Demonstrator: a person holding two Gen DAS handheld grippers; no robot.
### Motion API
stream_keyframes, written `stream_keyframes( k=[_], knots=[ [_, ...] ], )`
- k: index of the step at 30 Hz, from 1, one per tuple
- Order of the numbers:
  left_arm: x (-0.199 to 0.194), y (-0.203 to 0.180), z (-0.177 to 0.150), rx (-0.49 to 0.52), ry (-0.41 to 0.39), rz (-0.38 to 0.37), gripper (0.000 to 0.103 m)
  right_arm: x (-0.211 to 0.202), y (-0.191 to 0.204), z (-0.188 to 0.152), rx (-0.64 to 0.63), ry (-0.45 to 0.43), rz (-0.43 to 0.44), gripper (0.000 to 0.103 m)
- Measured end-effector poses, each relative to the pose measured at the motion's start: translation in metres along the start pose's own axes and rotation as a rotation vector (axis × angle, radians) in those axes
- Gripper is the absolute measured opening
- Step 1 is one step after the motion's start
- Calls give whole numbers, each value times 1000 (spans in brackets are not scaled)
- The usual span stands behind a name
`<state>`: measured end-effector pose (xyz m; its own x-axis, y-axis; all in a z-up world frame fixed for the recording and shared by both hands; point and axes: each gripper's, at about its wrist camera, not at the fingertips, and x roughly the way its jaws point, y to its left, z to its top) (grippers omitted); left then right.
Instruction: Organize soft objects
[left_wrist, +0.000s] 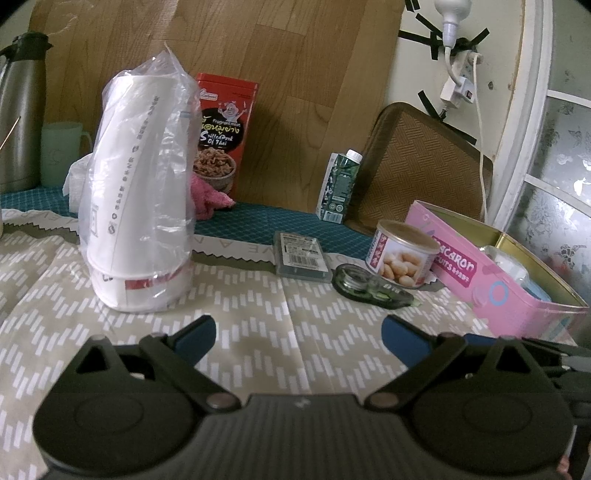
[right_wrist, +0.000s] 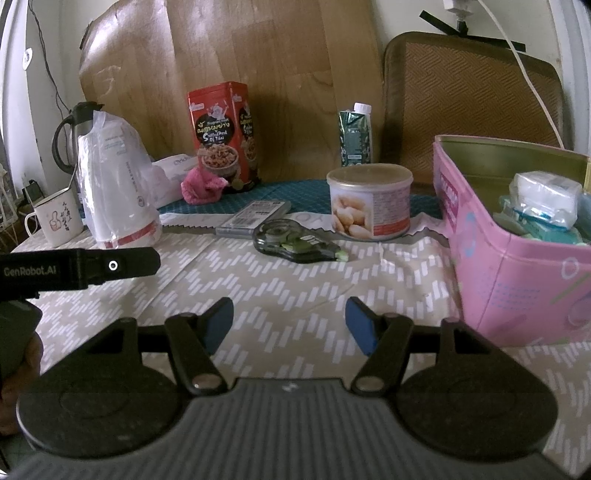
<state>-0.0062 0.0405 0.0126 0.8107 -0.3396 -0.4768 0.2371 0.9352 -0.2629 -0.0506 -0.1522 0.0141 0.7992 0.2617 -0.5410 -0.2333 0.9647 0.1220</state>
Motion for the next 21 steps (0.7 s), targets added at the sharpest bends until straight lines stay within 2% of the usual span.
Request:
stream_keyframes(
  k=[21],
  knots=[
    [0,-1,-1,2,1,0,100,1,2,0,-1,0,1,69]
  ],
)
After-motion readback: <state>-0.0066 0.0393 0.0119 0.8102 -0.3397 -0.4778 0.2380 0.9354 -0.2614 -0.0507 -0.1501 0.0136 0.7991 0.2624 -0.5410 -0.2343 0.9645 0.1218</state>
